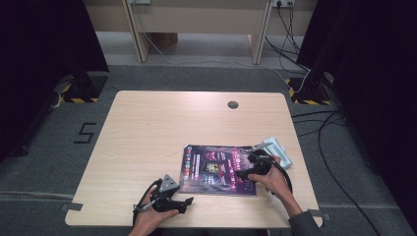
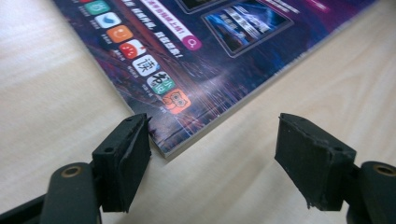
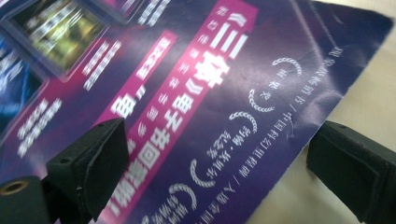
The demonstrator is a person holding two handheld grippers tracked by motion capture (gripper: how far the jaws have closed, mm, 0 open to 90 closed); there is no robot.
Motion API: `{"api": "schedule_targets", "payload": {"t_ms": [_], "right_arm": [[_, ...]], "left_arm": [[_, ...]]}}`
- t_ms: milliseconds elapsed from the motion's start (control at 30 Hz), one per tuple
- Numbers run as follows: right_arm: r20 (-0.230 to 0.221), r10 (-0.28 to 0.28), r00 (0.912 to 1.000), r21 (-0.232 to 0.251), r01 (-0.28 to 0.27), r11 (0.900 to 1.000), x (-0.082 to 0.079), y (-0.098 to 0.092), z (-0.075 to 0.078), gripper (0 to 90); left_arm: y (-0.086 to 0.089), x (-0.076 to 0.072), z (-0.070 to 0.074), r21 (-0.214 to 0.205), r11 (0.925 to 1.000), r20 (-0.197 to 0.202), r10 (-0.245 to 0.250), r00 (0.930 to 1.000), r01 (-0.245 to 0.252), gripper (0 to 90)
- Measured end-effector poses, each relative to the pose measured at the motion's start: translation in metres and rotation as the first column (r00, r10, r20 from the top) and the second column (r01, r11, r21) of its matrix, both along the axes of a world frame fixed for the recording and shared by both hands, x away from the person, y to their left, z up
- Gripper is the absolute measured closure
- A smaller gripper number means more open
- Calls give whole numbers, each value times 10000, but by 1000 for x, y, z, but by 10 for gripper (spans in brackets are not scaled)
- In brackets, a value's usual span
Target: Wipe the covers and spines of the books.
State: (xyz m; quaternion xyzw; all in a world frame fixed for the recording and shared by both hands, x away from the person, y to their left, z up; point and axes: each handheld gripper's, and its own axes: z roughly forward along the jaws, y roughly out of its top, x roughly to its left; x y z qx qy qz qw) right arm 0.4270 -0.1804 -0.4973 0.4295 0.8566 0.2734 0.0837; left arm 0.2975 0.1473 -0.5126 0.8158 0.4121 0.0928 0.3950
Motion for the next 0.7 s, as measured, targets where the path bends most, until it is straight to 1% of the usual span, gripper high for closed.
{"api": "schedule_targets", "payload": {"t_ms": [100,167,200,233,267,300,333,367,433,500,533,567,600,633,667,700], "right_arm": [[69,1,10000,25,-1,10000,11,6,-1,66],[241,12,9997,106,-14,9999,18,8,-1,89],[241,-40,9997,234,35,9997,21,9,-1,109],[327,-37,9995,328,26,9995,23,8,-1,149],[441,-55,9990,379,38,9993,25,6,-1,187],[361,-214,9991,451,197,9988,25,5,0,218],[283,-330,9991,450,317,9985,23,2,3,211],[387,-252,9989,365,238,9991,20,0,6,195],[676,-332,9972,356,309,9989,11,-5,10,193],[674,-151,9976,419,123,9990,0,-10,11,178],[727,-15,9973,467,-19,9989,-6,-13,12,169],[636,43,9980,509,-75,9987,-12,-15,12,161],[653,187,9977,492,-219,9985,-17,-17,12,162],[650,212,9977,496,-244,9985,-23,-18,13,163],[673,288,9973,460,-319,9984,-28,-19,13,162],[697,467,9965,290,-488,9984,-33,-21,13,159]], "left_arm": [[-4,-8,0,-18,9998,-15,-183,9998,183,256],[-6,-13,0,-62,9996,-4,-267,9996,267,256],[-7,-15,-1,-54,9994,4,-355,9994,355,255],[-8,-16,0,-45,9991,8,-433,9991,433,255],[-8,-16,0,-90,9992,8,-398,9992,398,260],[-7,-16,1,-279,9991,7,-304,9995,305,268],[-5,-14,2,-483,9985,-6,-273,9996,273,276],[-3,-12,3,-595,9981,15,-137,9999,138,283],[3,-7,5,-559,9983,173,150,9997,-141,282],[7,-1,5,-572,9976,211,404,9990,-392,282],[9,3,6,-539,9973,267,523,9983,-508,282],[10,6,7,-534,9969,350,596,9976,-577,282],[11,10,8,-547,9961,418,721,9965,-697,282],[12,14,8,-482,9961,497,759,9959,-736,282],[12,18,9,-464,9956,603,837,9947,-810,282],[13,21,9,-412,9959,717,833,9939,-805,281]]}}
